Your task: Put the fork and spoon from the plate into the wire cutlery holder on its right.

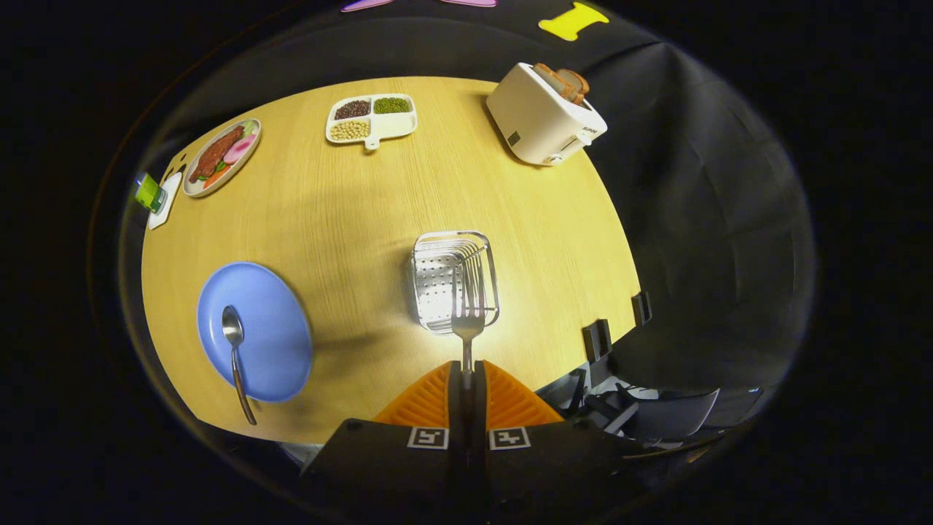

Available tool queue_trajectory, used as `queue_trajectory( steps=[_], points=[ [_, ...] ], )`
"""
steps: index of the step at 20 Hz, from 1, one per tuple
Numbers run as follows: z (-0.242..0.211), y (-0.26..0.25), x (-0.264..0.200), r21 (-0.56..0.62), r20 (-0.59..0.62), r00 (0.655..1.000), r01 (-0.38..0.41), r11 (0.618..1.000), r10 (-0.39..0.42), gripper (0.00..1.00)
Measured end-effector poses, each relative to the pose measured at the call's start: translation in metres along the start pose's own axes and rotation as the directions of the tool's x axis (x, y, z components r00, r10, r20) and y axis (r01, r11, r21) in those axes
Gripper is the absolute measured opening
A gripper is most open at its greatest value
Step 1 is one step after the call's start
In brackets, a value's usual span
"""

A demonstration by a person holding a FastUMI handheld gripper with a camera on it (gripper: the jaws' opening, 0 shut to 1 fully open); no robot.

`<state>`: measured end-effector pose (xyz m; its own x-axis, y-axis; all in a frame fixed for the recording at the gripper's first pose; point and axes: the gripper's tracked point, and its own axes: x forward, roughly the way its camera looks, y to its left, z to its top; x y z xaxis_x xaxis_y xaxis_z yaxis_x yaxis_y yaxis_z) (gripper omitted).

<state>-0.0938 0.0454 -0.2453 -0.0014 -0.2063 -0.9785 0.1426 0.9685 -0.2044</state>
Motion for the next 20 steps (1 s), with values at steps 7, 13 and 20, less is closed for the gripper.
queue_trajectory(
  steps=[7,13,20],
  points=[
    [0.009,0.008,0.036,-0.022,-0.165,0.979,-0.126,0.992,0.121,0.06],
    [0.021,0.009,0.05,-0.079,-0.214,0.966,-0.163,0.983,0.143,0.08],
    [0.022,0.013,0.048,-0.086,-0.227,0.961,-0.184,0.979,0.161,0.17]
  ],
)
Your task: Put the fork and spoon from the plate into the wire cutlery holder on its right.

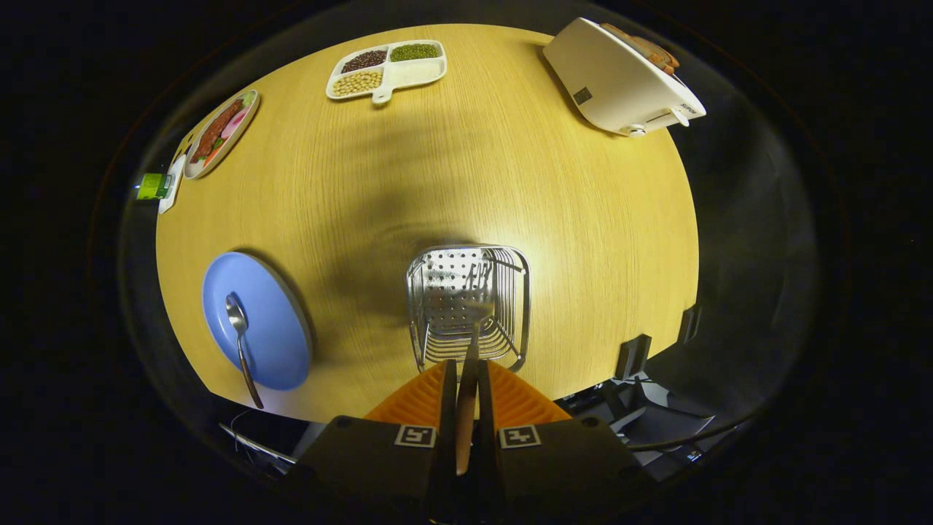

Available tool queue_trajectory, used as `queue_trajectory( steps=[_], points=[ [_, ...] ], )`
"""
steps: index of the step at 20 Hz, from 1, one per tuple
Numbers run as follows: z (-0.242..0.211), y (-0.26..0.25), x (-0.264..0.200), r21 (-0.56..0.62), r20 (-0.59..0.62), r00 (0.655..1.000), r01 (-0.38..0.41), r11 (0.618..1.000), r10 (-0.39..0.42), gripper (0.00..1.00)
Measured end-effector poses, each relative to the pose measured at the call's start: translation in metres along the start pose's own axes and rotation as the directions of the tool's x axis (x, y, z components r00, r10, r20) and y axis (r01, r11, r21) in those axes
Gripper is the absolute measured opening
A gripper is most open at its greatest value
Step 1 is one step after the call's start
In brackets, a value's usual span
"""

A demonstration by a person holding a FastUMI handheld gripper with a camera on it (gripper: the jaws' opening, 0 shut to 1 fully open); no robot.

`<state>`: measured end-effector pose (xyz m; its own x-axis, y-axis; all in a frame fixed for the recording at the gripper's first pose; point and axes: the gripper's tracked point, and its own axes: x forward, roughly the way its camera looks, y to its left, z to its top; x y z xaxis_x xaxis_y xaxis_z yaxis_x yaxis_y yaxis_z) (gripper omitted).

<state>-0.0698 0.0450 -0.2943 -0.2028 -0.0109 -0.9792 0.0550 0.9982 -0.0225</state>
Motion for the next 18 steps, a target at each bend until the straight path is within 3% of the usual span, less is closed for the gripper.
queue_trajectory(
  steps=[3,5,6,7,8,14,18],
  points=[
    [0.001,0.003,-0.004,0.001,0.03,1.0,0.01,1.0,-0.01,0.37],
    [0.0,0.006,-0.007,-0.004,0.05,0.999,0.014,1.0,-0.014,0.61],
    [-0.003,0.007,-0.006,-0.011,0.056,0.998,0.019,1.0,-0.019,0.68],
    [-0.006,0.01,-0.008,-0.02,0.066,0.998,0.023,1.0,-0.022,0.91],
    [-0.009,0.011,-0.008,-0.032,0.074,0.997,0.03,0.999,-0.027,0.97],
    [-0.02,0.038,-0.023,-0.052,0.201,0.979,0.029,0.998,-0.018,0.99],
    [-0.022,0.068,-0.042,-0.017,0.349,0.937,0.011,1.0,-0.004,0.99]
  ],
)
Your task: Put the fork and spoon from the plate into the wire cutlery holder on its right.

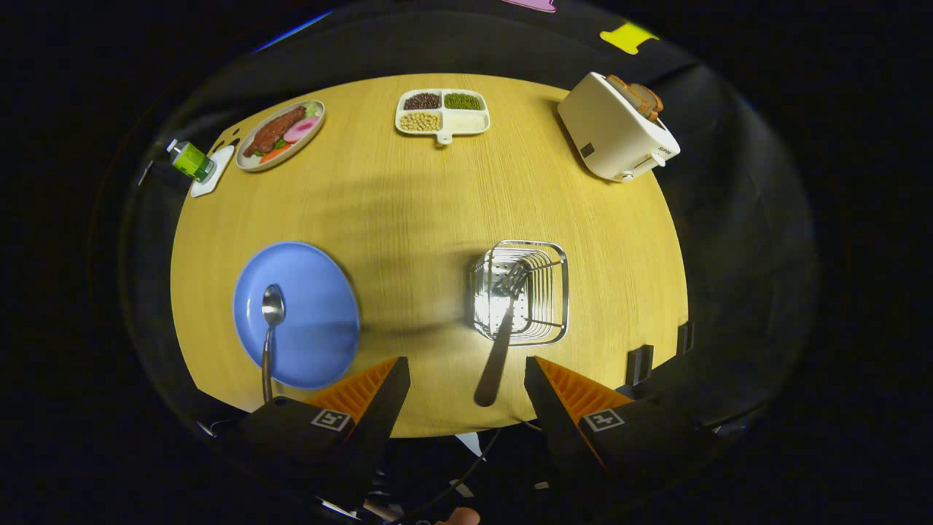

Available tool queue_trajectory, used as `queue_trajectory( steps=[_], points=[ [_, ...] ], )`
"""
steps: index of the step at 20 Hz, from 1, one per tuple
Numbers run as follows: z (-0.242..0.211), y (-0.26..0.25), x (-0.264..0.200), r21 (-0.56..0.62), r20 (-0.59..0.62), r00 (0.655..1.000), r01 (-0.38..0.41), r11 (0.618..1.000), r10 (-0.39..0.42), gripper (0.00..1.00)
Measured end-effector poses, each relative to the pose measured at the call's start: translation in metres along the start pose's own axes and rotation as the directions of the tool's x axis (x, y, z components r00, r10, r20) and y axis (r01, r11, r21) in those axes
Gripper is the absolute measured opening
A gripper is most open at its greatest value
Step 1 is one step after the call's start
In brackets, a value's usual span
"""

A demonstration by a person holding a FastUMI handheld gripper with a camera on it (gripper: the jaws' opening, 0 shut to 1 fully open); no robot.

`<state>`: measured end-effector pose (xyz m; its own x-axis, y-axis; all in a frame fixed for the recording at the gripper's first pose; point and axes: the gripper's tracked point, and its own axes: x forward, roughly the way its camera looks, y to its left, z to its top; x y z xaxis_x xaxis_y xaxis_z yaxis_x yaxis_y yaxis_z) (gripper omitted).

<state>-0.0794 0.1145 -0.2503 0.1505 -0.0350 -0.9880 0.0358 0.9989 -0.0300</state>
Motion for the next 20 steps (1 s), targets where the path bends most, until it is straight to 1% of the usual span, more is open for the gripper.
queue_trajectory(
  steps=[2,5,8,9,10,13,15,17,20],
  points=[
    [0.006,0.013,-0.015,0.024,0.091,0.996,0.011,1.0,-0.014,0.99],
    [0.016,0.038,-0.04,0.06,0.234,0.972,0.008,0.998,-0.022,0.99],
    [0.01,0.069,-0.049,0.076,0.291,0.955,0.029,0.997,-0.05,0.99],
    [0.006,0.083,-0.047,0.074,0.296,0.954,0.033,0.997,-0.054,0.98],
    [-0.001,0.1,-0.042,0.071,0.292,0.956,0.022,0.997,-0.041,0.99],
    [-0.023,0.162,-0.021,0.054,0.262,0.964,-0.063,0.997,0.046,0.99],
    [-0.036,0.192,-0.008,0.034,0.234,0.969,-0.095,0.995,0.084,0.99],
    [-0.043,0.212,0.004,0.022,0.204,0.974,-0.107,0.994,0.1,0.98],
    [-0.051,0.228,0.022,0.032,0.171,0.979,-0.116,0.993,0.108,0.97]
  ],
)
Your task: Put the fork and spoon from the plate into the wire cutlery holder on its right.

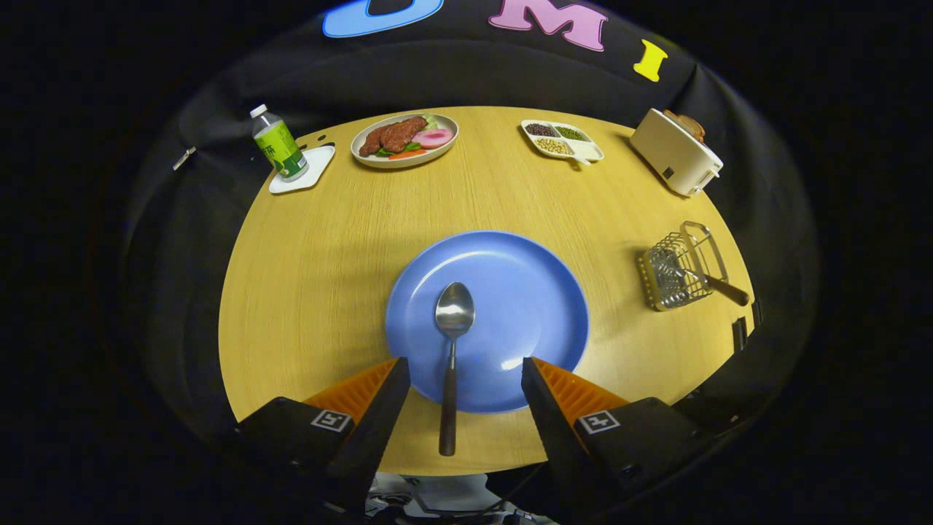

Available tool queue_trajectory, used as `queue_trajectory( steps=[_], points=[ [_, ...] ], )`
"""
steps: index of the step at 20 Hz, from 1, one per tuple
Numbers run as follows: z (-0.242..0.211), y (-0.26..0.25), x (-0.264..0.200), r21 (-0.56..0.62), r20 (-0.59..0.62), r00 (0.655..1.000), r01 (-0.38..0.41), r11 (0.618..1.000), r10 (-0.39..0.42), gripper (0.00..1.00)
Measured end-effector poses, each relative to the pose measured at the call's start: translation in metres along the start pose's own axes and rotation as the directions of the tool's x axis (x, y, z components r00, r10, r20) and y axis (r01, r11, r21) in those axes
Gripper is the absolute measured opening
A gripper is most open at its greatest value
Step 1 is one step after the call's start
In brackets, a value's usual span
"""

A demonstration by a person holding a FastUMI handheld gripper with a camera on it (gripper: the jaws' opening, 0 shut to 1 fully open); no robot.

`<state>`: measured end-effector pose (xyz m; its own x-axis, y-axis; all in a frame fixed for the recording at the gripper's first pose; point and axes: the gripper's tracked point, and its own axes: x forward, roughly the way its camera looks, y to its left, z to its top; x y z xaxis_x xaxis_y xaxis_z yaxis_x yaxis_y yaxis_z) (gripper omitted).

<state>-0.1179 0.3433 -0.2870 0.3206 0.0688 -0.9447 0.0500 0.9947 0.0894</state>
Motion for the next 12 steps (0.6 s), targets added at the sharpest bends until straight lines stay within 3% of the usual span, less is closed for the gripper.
queue_trajectory(
  steps=[10,11,12],
  points=[
    [-0.026,0.001,0.043,0.085,-0.15,0.988,-0.018,0.996,0.031,0.7],
    [-0.034,0.001,0.048,0.073,-0.188,0.982,-0.022,0.997,0.036,0.65],
    [-0.04,-0.003,0.052,0.055,-0.218,0.975,-0.023,0.998,0.034,0.5]
  ],
)
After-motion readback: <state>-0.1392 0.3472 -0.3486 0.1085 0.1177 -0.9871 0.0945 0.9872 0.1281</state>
